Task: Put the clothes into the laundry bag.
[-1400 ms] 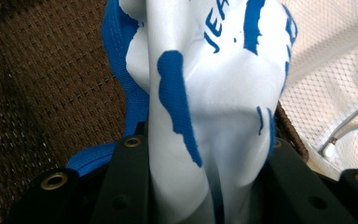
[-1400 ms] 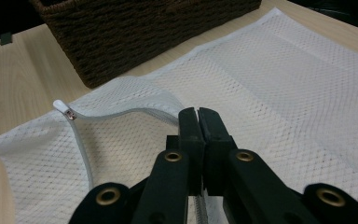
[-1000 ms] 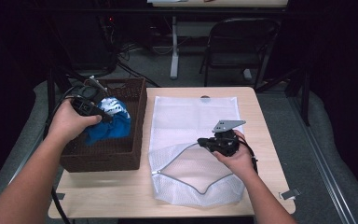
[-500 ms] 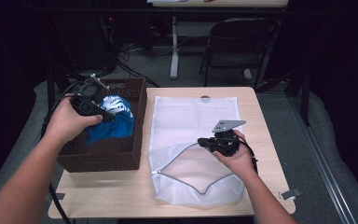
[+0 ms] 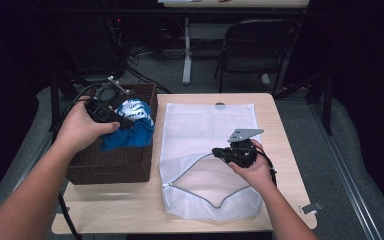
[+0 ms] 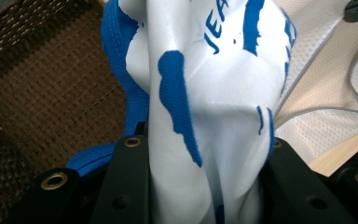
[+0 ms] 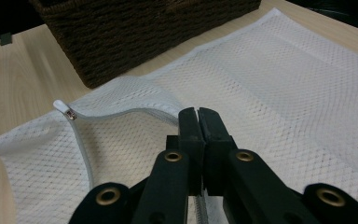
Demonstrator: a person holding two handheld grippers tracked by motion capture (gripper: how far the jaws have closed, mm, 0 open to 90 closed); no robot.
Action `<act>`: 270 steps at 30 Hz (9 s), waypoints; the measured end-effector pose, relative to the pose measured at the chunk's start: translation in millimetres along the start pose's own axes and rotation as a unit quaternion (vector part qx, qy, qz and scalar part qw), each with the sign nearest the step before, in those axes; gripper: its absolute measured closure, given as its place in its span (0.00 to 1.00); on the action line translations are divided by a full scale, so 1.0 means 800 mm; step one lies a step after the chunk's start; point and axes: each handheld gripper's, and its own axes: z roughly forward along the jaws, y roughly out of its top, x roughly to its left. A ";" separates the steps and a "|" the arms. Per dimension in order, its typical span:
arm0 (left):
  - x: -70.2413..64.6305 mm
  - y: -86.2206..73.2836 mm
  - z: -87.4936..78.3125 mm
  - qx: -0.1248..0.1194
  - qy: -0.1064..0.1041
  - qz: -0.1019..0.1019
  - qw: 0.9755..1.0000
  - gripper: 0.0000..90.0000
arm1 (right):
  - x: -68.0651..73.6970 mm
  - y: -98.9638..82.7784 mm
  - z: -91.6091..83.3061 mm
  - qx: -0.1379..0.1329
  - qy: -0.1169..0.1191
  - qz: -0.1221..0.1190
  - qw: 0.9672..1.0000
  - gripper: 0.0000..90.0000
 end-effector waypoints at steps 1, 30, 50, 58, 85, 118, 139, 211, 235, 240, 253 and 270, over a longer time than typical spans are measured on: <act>-0.002 0.002 0.000 0.000 -0.001 0.005 1.000 0.77 | 0.000 0.000 0.000 0.000 0.000 0.000 1.000 0.99; -0.043 0.027 0.020 -0.006 -0.021 0.054 0.998 0.77 | 0.000 0.000 -0.001 -0.001 0.000 0.001 1.000 0.99; -0.069 0.005 0.023 -0.018 -0.049 0.079 0.996 0.77 | -0.005 -0.002 0.004 0.004 -0.009 0.003 1.000 0.99; -0.087 0.000 0.022 -0.022 -0.059 0.097 0.993 0.77 | -0.011 -0.005 0.012 0.013 -0.014 0.004 1.000 0.99; -0.126 -0.010 0.036 -0.010 -0.089 0.147 0.985 0.77 | -0.011 -0.005 0.011 0.011 -0.009 0.009 1.000 0.99; -0.165 -0.027 0.082 0.009 -0.123 0.179 0.976 0.77 | -0.008 -0.005 0.009 0.009 -0.008 0.005 1.000 0.99; -0.176 -0.039 0.114 0.020 -0.142 0.183 0.973 0.77 | -0.004 -0.004 0.009 0.011 -0.007 0.004 1.000 0.99; -0.211 -0.028 0.223 0.027 -0.165 0.165 0.972 0.76 | 0.008 -0.001 0.000 -0.003 0.003 -0.005 1.000 0.99; -0.215 -0.027 0.241 -0.001 -0.146 0.115 0.983 0.76 | 0.017 0.004 -0.010 -0.010 0.008 -0.010 1.000 0.99; -0.214 -0.033 0.251 -0.010 -0.139 0.108 0.984 0.75 | 0.017 0.003 -0.009 -0.008 0.006 -0.011 1.000 0.99; -0.217 -0.047 0.277 -0.027 -0.130 0.096 0.986 0.75 | 0.017 0.003 -0.009 -0.008 0.004 -0.012 1.000 0.99; -0.222 -0.051 0.286 -0.031 -0.116 0.099 0.988 0.69 | 0.017 0.003 -0.009 -0.008 0.002 -0.014 1.000 0.99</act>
